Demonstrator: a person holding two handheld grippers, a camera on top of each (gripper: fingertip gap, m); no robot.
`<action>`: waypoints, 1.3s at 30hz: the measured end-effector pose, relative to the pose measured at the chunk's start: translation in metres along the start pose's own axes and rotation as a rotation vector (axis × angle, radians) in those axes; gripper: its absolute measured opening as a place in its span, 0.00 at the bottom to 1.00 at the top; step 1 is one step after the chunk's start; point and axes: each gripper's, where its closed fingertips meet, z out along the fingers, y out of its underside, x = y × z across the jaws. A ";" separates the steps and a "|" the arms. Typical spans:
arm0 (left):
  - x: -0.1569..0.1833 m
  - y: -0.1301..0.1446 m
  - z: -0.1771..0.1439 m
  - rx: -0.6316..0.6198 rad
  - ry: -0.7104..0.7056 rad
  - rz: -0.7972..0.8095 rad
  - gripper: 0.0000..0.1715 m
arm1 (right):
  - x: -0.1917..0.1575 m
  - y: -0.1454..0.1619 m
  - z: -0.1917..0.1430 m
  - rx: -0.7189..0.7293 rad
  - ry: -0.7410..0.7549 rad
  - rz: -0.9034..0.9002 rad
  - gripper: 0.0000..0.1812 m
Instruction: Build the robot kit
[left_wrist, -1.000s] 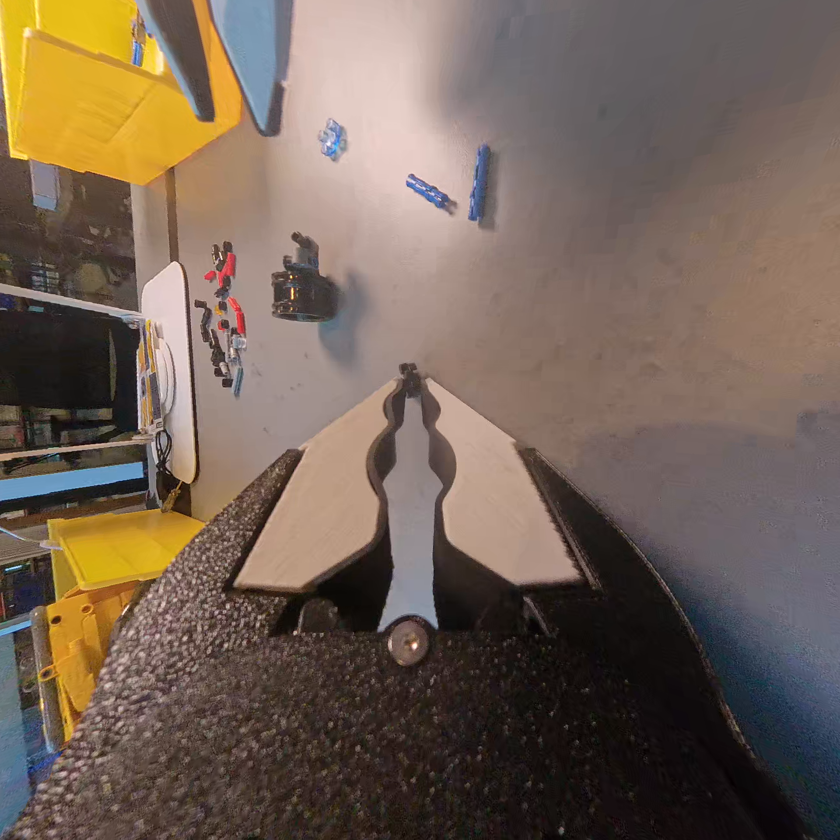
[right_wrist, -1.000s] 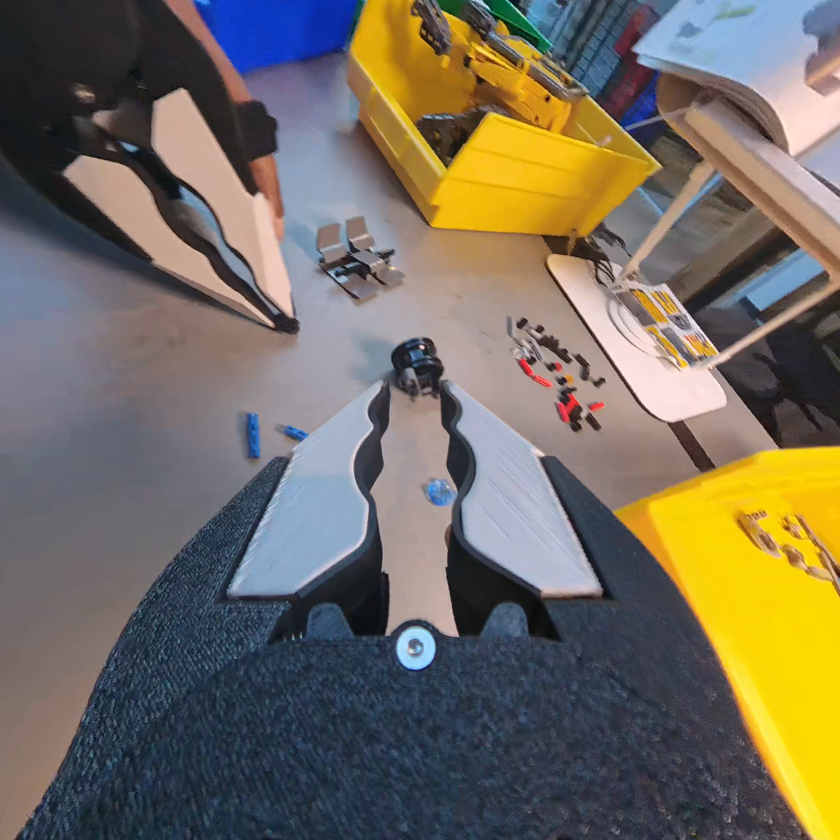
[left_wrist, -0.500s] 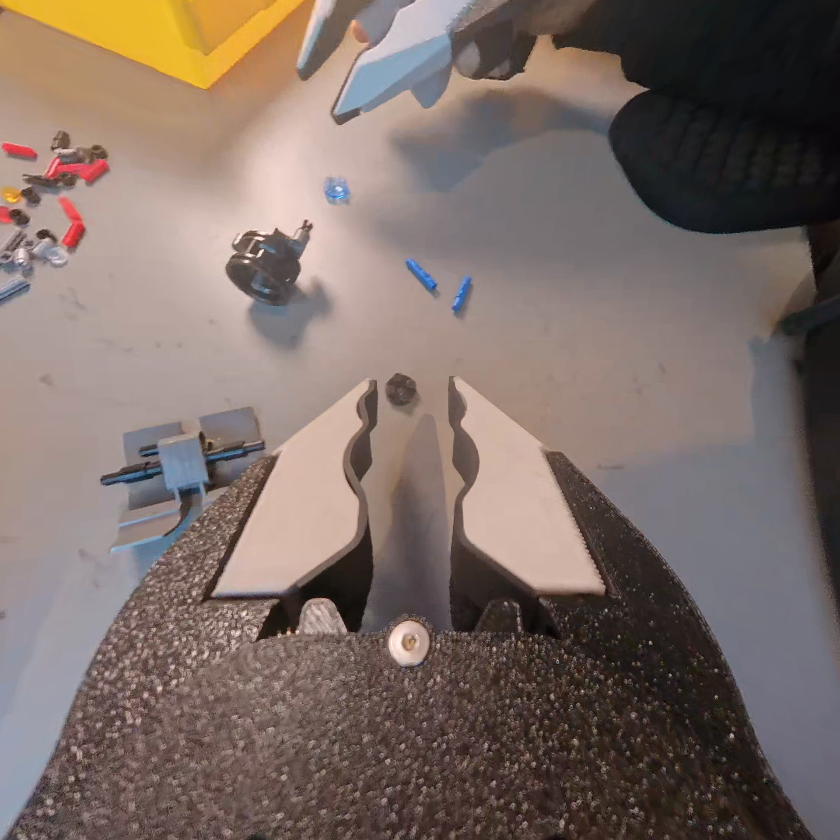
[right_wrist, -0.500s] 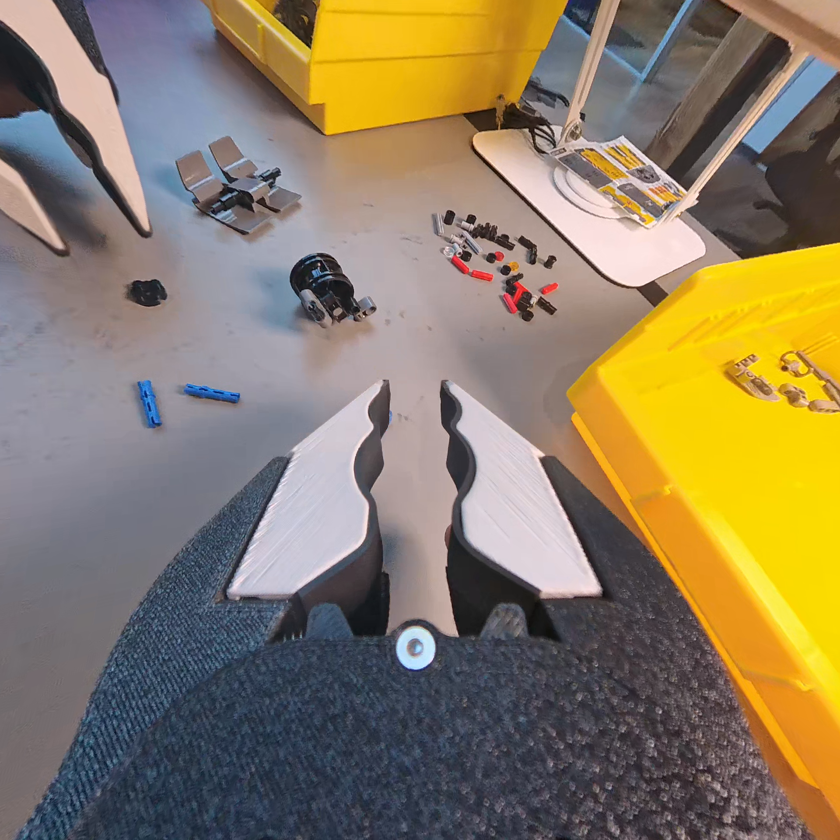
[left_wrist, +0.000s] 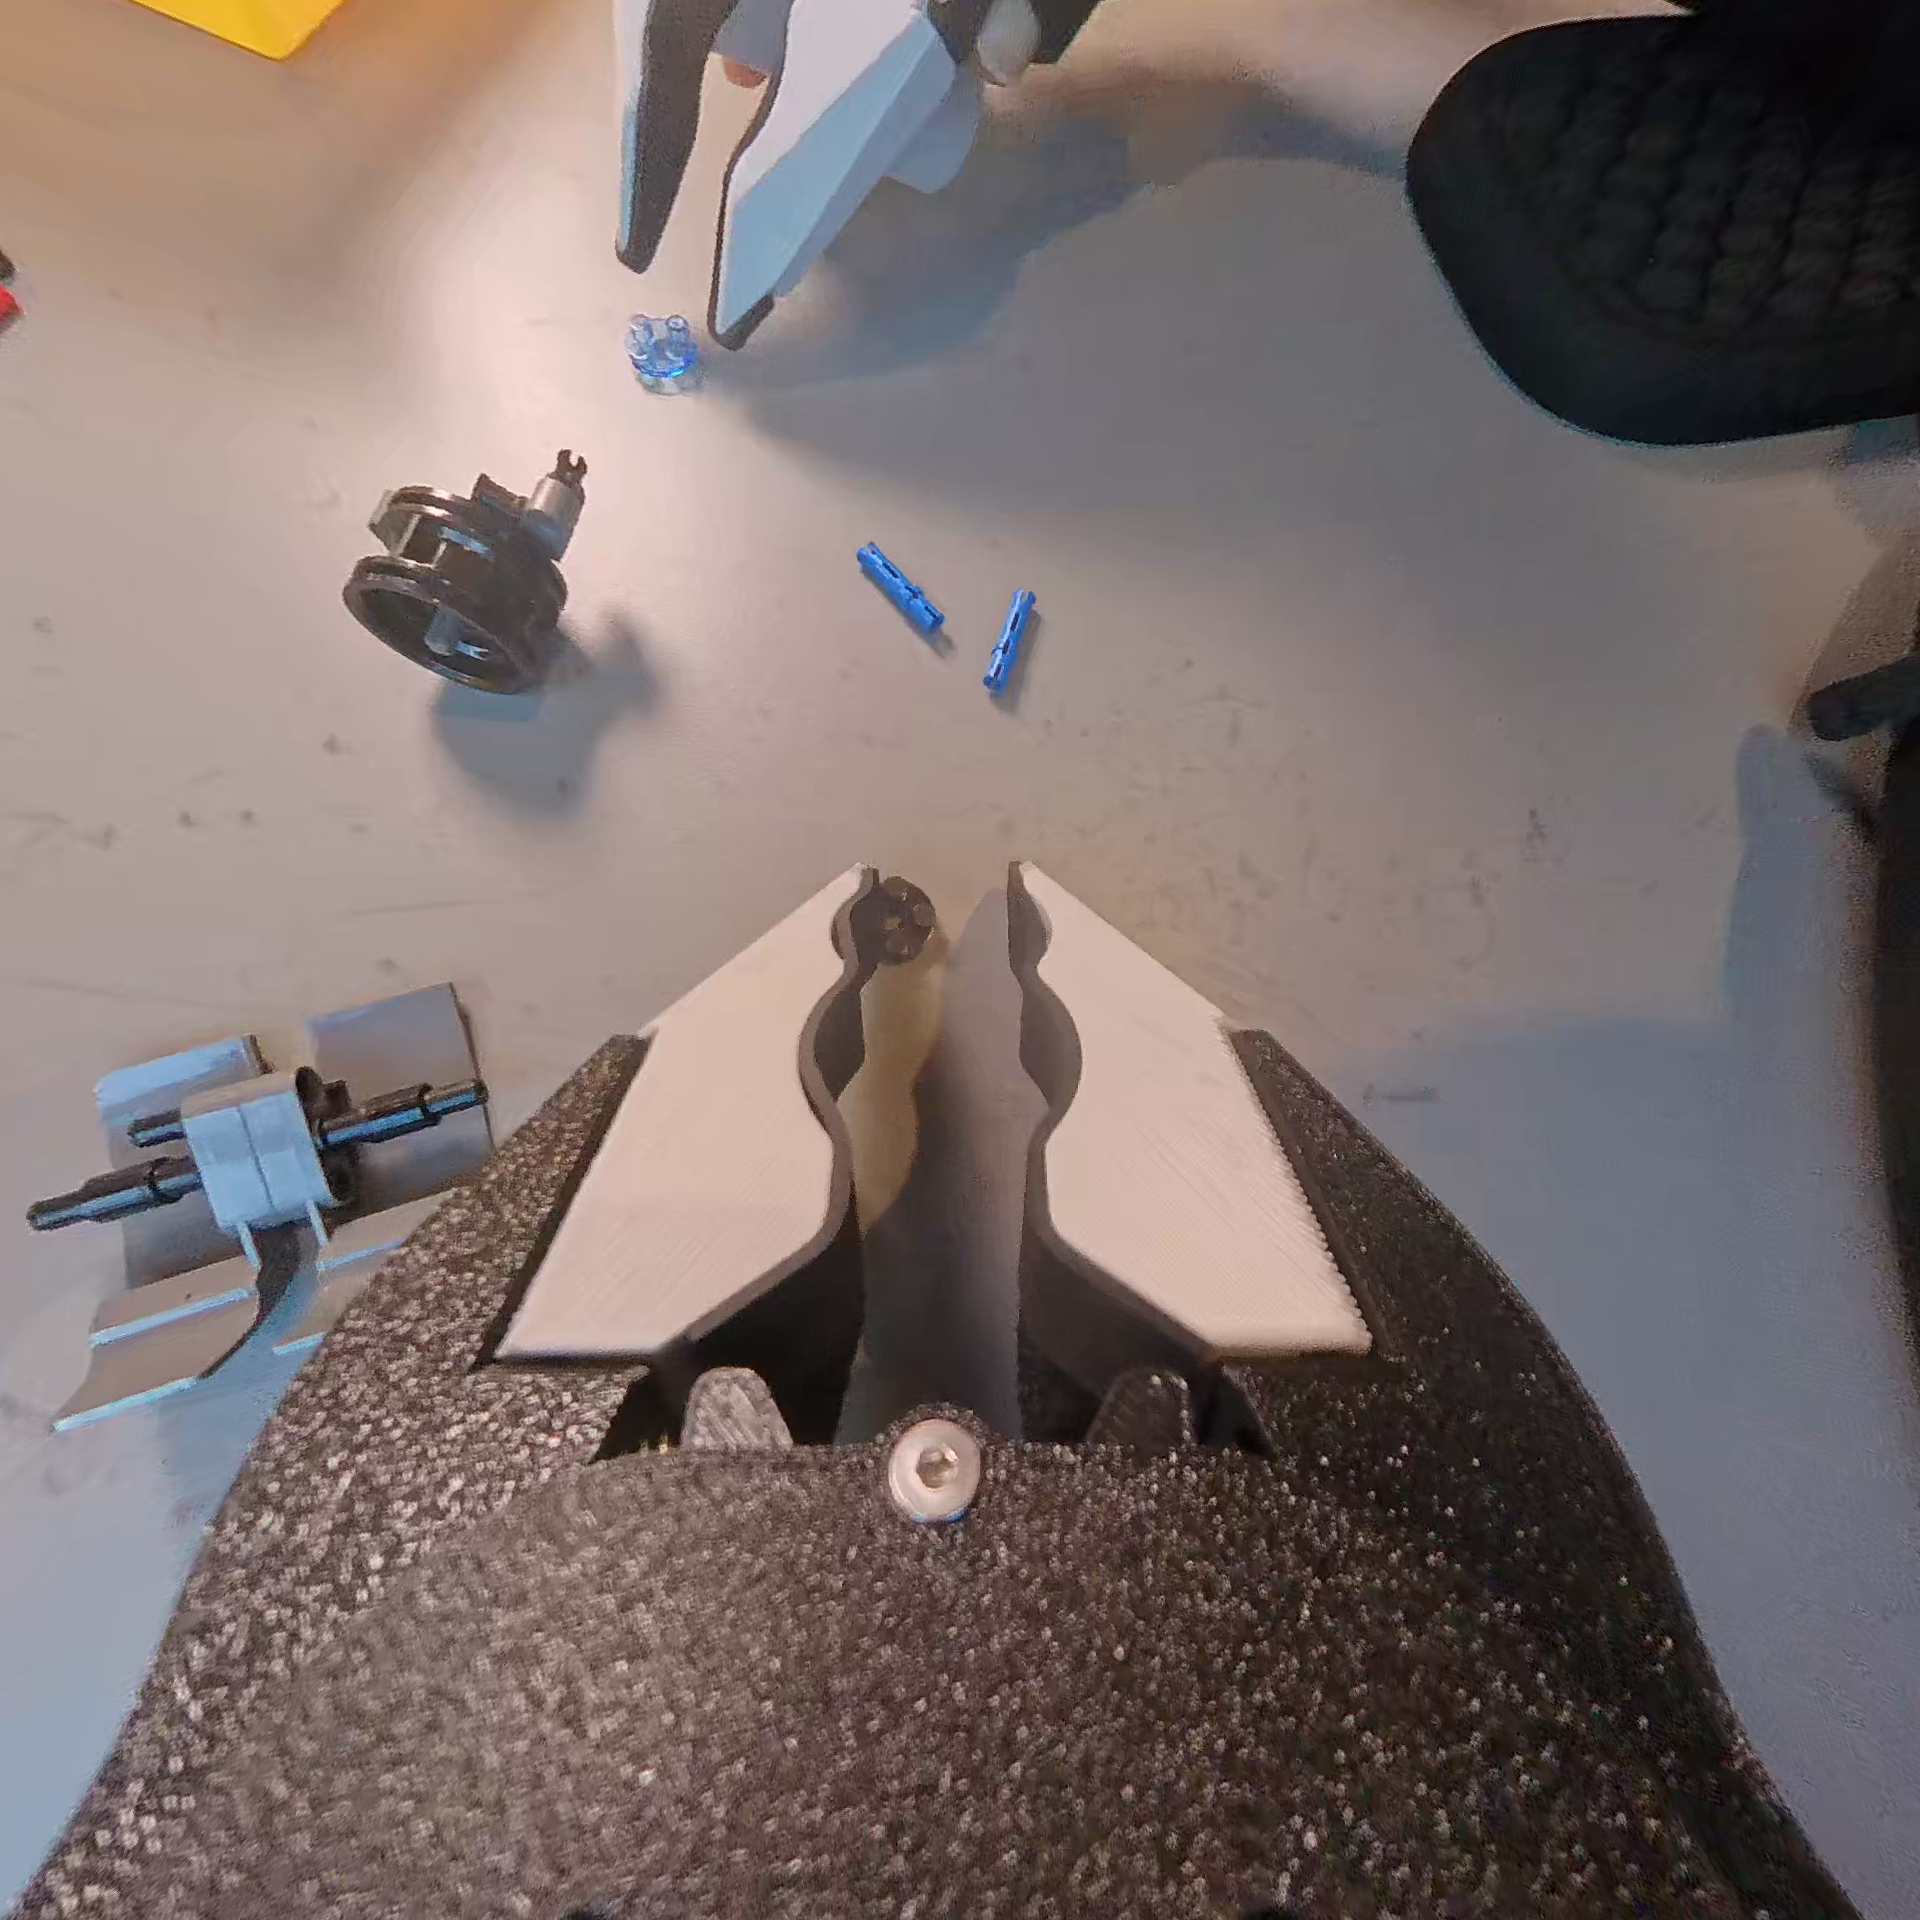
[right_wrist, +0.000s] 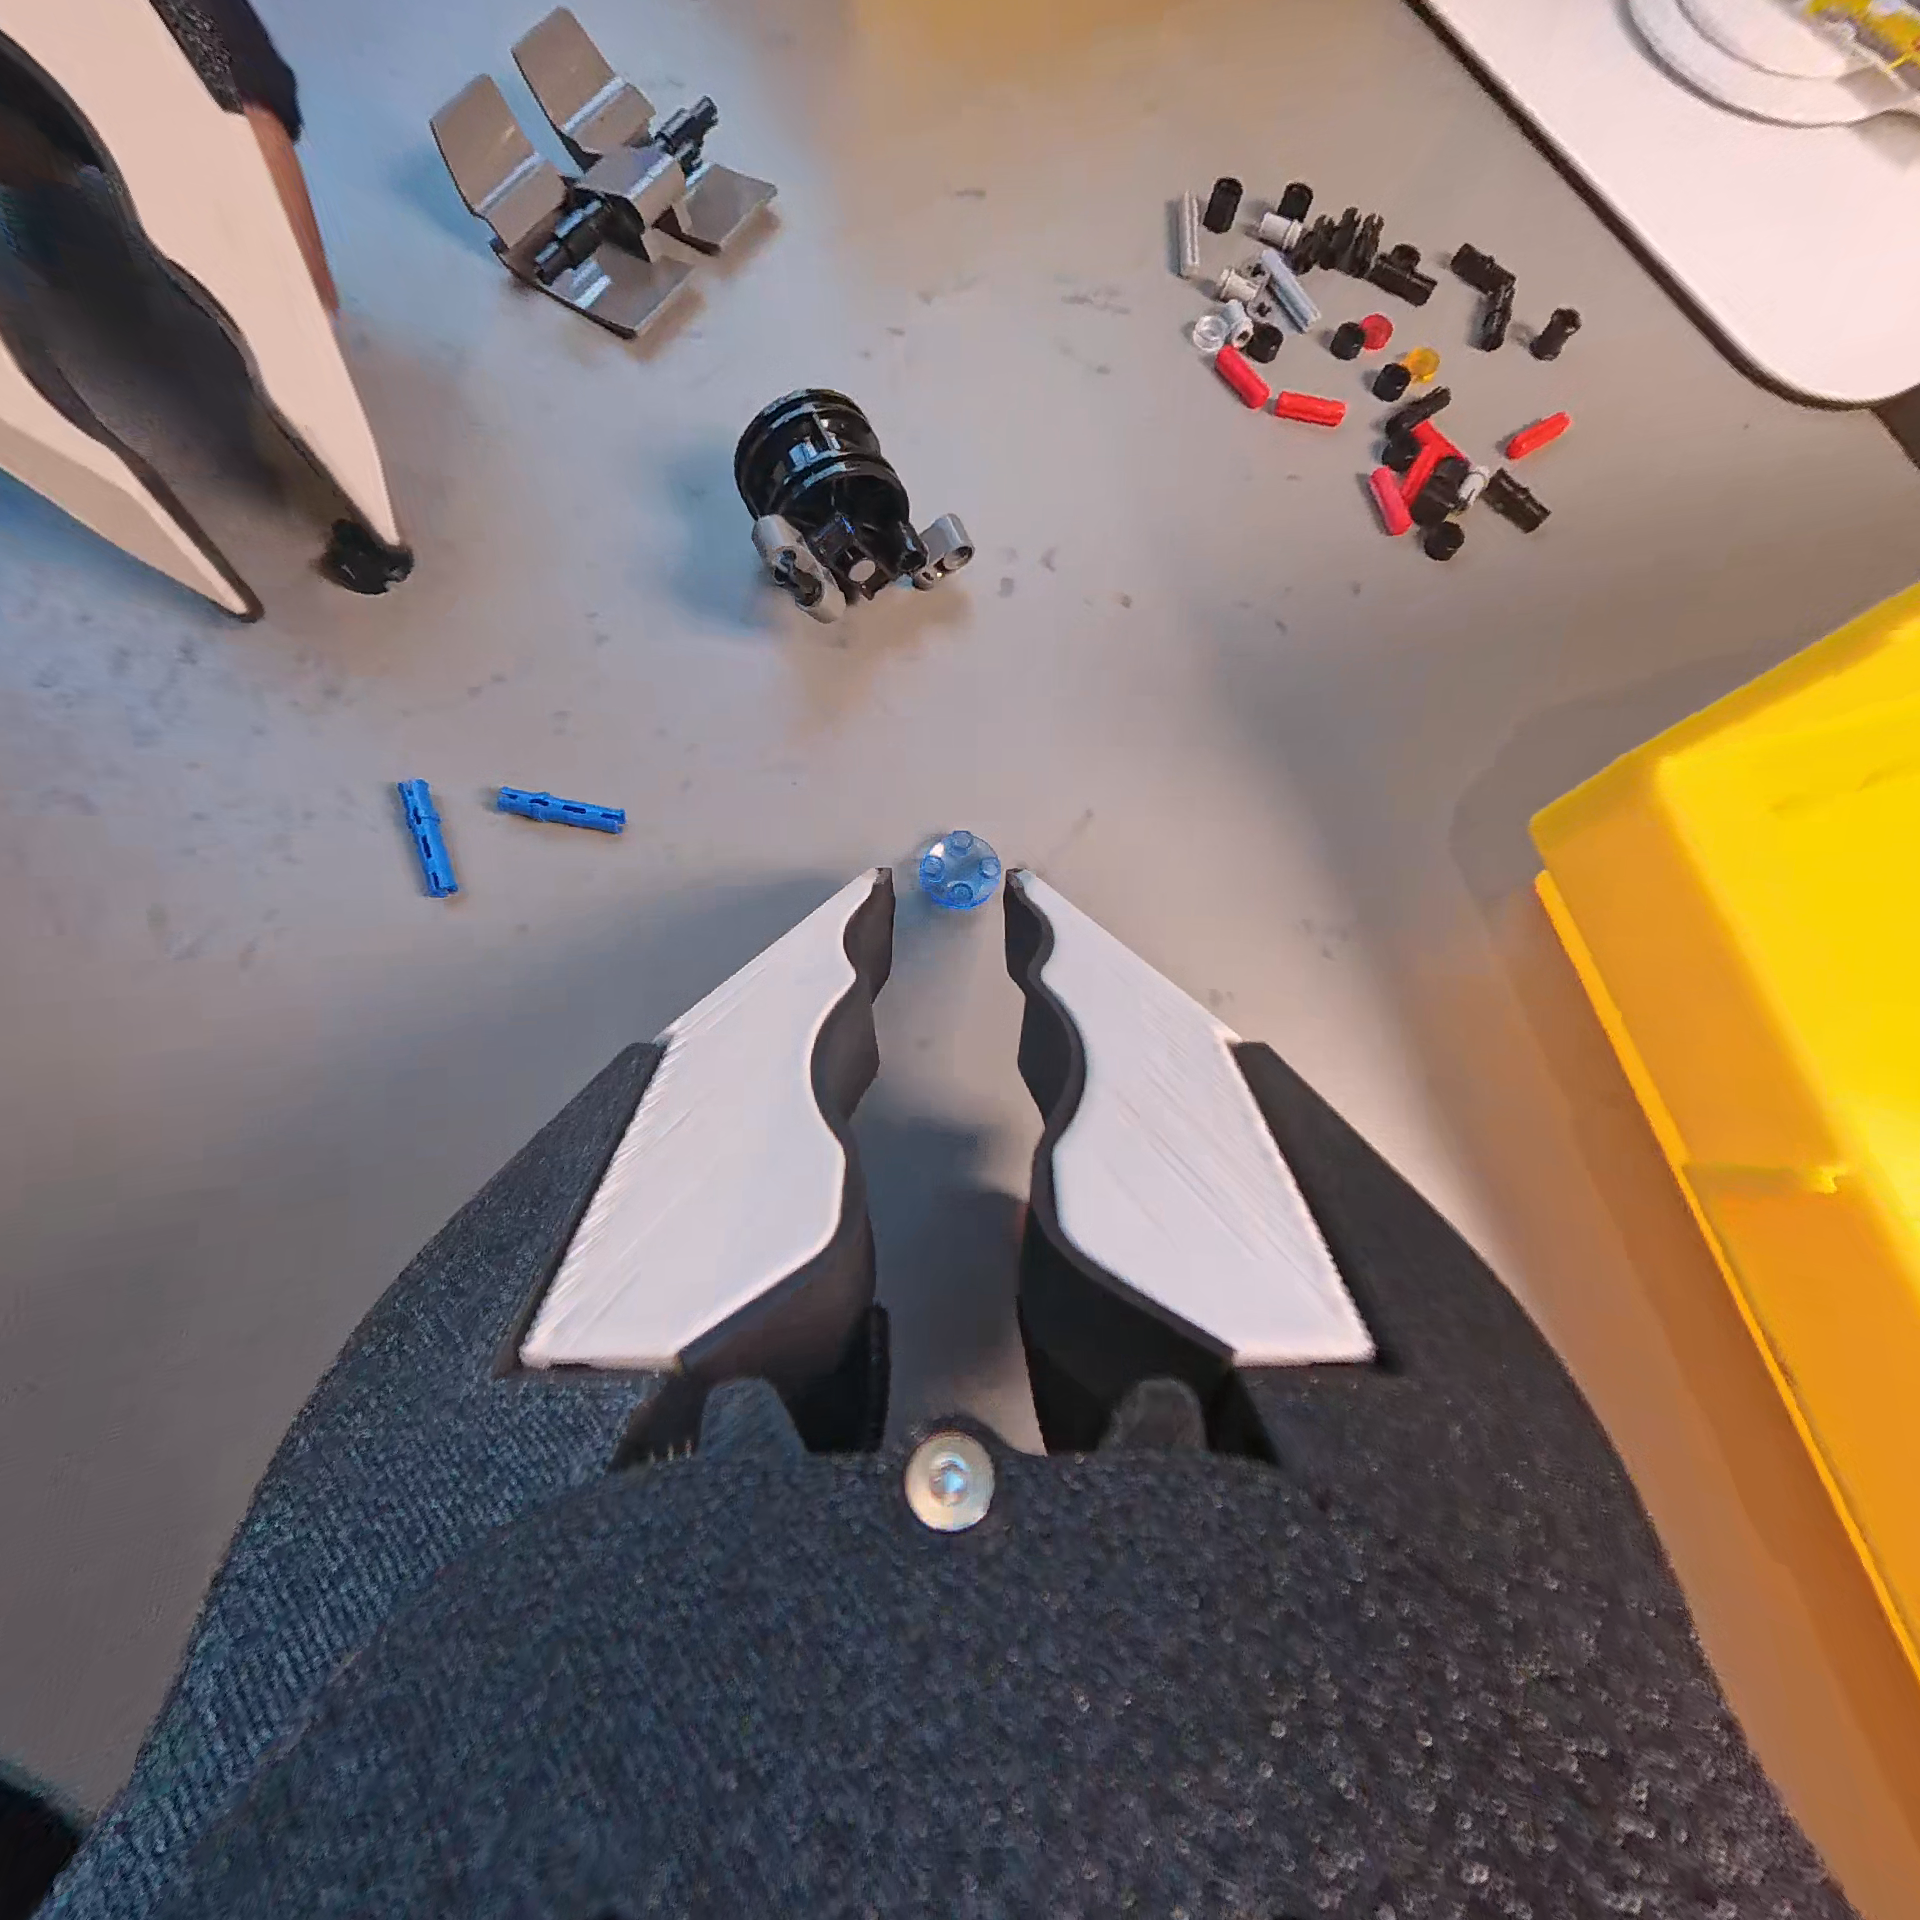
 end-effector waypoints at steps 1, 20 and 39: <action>-0.001 -0.001 -0.002 0.010 -0.002 -0.006 0.15 | -0.001 0.000 0.001 -0.022 -0.016 -0.003 0.12; 0.003 0.009 -0.005 0.002 0.045 -0.012 0.16 | -0.113 -0.060 0.003 0.166 -0.313 -0.207 0.08; 0.001 0.011 -0.012 0.011 0.065 -0.018 0.15 | -0.134 -0.050 0.045 -0.015 -0.316 -0.312 0.08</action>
